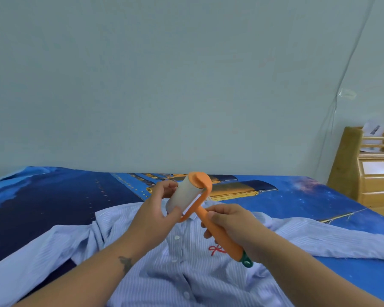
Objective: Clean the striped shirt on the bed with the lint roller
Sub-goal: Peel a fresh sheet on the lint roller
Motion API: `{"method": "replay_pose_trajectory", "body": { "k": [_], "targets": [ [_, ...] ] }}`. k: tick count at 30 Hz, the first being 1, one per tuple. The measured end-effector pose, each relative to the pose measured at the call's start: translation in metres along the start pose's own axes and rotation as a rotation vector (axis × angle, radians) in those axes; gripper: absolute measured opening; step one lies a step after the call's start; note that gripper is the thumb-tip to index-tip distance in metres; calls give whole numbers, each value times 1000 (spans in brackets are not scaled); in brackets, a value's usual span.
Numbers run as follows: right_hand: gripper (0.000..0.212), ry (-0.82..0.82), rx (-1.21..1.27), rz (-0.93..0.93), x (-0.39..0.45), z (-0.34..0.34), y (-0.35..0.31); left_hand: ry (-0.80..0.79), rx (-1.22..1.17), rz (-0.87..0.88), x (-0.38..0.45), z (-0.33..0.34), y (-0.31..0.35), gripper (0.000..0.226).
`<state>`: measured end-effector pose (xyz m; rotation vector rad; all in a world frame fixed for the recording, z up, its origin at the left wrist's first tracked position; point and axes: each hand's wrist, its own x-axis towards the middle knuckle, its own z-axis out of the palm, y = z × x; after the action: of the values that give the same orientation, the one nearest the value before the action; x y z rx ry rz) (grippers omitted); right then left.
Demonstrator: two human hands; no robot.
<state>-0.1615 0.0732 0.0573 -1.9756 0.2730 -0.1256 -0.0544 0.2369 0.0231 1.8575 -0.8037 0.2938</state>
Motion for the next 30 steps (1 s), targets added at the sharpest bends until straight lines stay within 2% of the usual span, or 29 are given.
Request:
{"method": "replay_pose_trajectory", "body": {
  "k": [7, 11, 18, 22, 26, 30],
  "targets": [
    [22, -54, 173, 17, -6, 5, 2, 27, 37, 20, -14, -18, -6, 54],
    [23, -88, 217, 5, -12, 7, -3, 59, 13, 3, -18, -26, -6, 49],
    [29, -149, 354, 5, -17, 6, 0, -8, -57, -36, -25, -33, 3, 44],
    [32, -186, 429, -1, -22, 3, -1, -51, -80, -38, -28, -38, 8, 49],
    [32, -206, 487, 3, -27, 4, -2, -38, -56, 22, -33, -42, 13, 54],
    [31, -206, 530, -1, -29, 8, -2, 20, -4, 108, -37, -43, 18, 46]
  ]
}}
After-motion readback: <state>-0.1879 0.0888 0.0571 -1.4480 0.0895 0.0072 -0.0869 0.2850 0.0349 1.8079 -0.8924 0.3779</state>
